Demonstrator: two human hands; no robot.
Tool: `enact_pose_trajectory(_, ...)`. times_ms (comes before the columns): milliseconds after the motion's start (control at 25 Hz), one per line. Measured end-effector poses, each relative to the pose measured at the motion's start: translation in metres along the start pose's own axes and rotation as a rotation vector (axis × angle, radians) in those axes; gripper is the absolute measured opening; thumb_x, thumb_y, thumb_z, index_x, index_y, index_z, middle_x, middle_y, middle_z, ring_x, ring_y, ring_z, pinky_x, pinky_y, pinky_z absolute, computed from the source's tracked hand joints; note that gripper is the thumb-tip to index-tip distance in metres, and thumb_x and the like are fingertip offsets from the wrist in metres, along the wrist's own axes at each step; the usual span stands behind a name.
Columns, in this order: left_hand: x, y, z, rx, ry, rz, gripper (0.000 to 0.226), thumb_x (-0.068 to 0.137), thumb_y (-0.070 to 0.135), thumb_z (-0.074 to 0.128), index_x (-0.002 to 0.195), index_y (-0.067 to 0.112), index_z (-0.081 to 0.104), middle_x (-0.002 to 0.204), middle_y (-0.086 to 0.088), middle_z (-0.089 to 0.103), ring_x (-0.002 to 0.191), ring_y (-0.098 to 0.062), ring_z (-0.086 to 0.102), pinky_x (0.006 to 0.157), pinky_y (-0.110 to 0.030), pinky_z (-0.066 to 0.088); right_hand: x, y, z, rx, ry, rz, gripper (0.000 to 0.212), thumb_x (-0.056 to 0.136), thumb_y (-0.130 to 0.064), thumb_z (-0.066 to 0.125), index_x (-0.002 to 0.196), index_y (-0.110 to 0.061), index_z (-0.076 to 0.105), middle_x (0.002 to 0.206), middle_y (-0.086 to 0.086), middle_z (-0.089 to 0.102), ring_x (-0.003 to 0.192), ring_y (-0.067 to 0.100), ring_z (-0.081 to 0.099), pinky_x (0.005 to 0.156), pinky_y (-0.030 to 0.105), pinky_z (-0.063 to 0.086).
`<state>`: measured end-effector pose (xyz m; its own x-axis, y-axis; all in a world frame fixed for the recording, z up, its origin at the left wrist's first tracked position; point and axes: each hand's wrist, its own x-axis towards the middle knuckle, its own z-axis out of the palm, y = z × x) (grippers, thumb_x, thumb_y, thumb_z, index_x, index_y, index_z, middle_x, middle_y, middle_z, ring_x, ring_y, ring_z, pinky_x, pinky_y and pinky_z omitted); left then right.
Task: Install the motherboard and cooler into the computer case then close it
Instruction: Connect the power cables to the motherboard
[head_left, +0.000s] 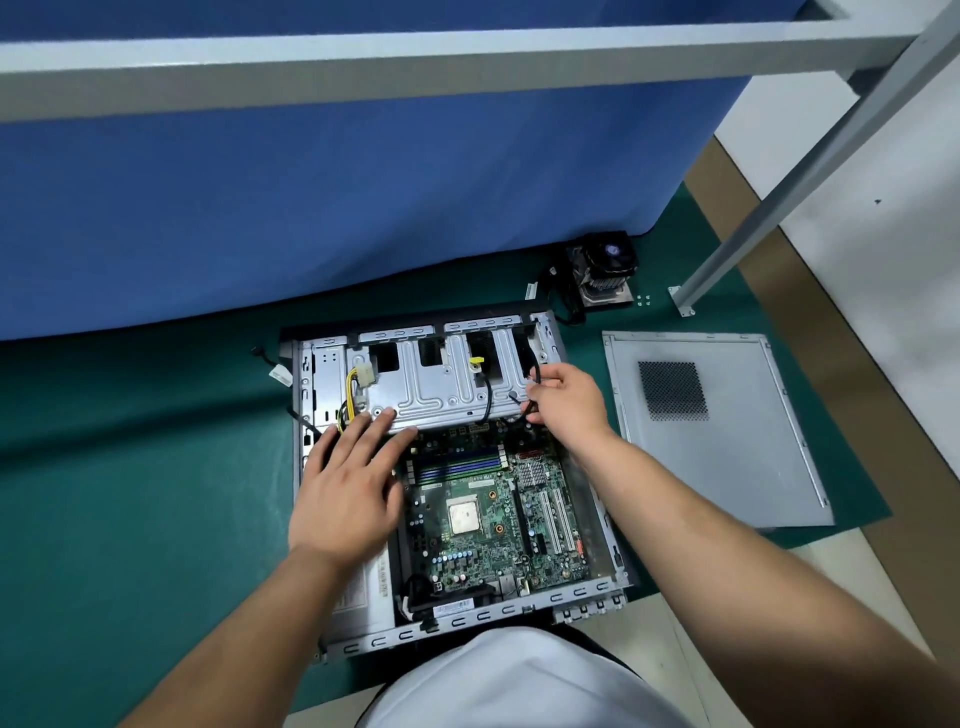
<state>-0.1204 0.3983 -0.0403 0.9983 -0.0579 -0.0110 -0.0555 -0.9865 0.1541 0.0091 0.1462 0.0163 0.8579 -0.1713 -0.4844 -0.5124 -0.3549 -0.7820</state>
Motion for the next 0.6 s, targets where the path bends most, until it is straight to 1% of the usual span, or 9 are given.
enact_pose_trajectory(80, -0.001, 0.000, 0.001, -0.001, 0.007, -0.003, 0.063, 0.089, 0.041, 0.040, 0.151, 0.043, 0.037, 0.163, 0.011, 0.036, 0.152, -0.017, 0.029, 0.126, -0.045, 0.015, -0.006, 0.009, -0.002, 0.026, 0.007, -0.028, 0.013, 0.099, -0.007, 0.062, 0.108, -0.014, 0.065, 0.104, 0.005, 0.070, 0.080, 0.016, 0.072, 0.079, 0.037, 0.064)
enact_pose_trajectory(120, -0.001, 0.001, 0.000, -0.008, 0.006, -0.004, 0.062, 0.089, 0.041, 0.040, 0.151, 0.043, 0.038, 0.163, 0.011, 0.037, 0.152, -0.017, 0.030, 0.126, -0.045, 0.015, -0.009, 0.011, -0.004, 0.036, 0.002, -0.039, 0.011, 0.099, -0.007, 0.062, 0.104, -0.017, 0.064, 0.100, 0.004, 0.070, 0.082, 0.018, 0.073, 0.079, 0.038, 0.064)
enact_pose_trajectory(200, 0.000, 0.001, -0.001, -0.029, 0.002, 0.000, 0.061, 0.090, 0.042, 0.040, 0.151, 0.043, 0.039, 0.162, 0.010, 0.037, 0.152, -0.017, 0.031, 0.126, -0.045, 0.015, -0.014, 0.016, -0.007, 0.039, -0.017, -0.059, 0.013, 0.098, -0.008, 0.063, 0.100, -0.021, 0.063, 0.093, 0.001, 0.072, 0.086, 0.021, 0.075, 0.082, 0.041, 0.063)
enact_pose_trajectory(320, 0.000, 0.002, -0.006, -0.077, 0.012, -0.007, 0.054, 0.095, 0.046, 0.037, 0.148, 0.043, 0.045, 0.161, 0.013, 0.039, 0.152, -0.013, 0.030, 0.125, -0.043, 0.015, -0.021, 0.023, -0.007, 0.057, -0.050, -0.078, 0.015, 0.098, -0.005, 0.063, 0.098, -0.020, 0.062, 0.089, 0.001, 0.072, 0.089, 0.019, 0.075, 0.083, 0.041, 0.063)
enact_pose_trajectory(400, 0.007, 0.008, -0.015, -0.256, 0.045, -0.102, 0.046, 0.098, 0.048, 0.038, 0.138, 0.040, 0.057, 0.153, 0.016, 0.048, 0.148, -0.010, 0.033, 0.123, -0.037, 0.015, -0.024, 0.026, -0.010, 0.083, -0.059, -0.080, 0.016, 0.097, -0.003, 0.063, 0.095, -0.019, 0.063, 0.087, 0.002, 0.073, 0.090, 0.018, 0.075, 0.083, 0.039, 0.063)
enact_pose_trajectory(480, 0.019, 0.023, -0.022, -0.445, 0.093, -0.206, 0.038, 0.100, 0.045, 0.042, 0.128, 0.036, 0.066, 0.140, 0.017, 0.059, 0.140, -0.011, 0.040, 0.114, -0.031, 0.016, -0.026, 0.030, -0.013, 0.087, -0.074, -0.080, 0.018, 0.095, -0.002, 0.066, 0.094, -0.019, 0.064, 0.088, 0.004, 0.074, 0.091, 0.019, 0.075, 0.082, 0.038, 0.064)
enact_pose_trajectory(560, 0.034, 0.048, -0.027, -0.542, 0.118, -0.204, 0.031, 0.104, 0.040, 0.046, 0.125, 0.031, 0.068, 0.126, 0.015, 0.065, 0.129, -0.011, 0.048, 0.108, -0.032, 0.024, -0.025, 0.035, -0.012, 0.046, -0.090, -0.082, 0.019, 0.093, -0.001, 0.068, 0.094, -0.021, 0.067, 0.088, 0.003, 0.074, 0.090, 0.020, 0.076, 0.082, 0.038, 0.064)
enact_pose_trajectory(600, 0.042, 0.062, -0.030, -0.617, 0.095, -0.196, 0.029, 0.104, 0.039, 0.049, 0.126, 0.031, 0.067, 0.122, 0.014, 0.065, 0.122, -0.008, 0.051, 0.106, -0.033, 0.031, -0.025, 0.037, -0.012, 0.022, -0.093, -0.088, 0.020, 0.092, -0.001, 0.069, 0.094, -0.021, 0.068, 0.086, 0.001, 0.074, 0.088, 0.020, 0.076, 0.081, 0.039, 0.064)
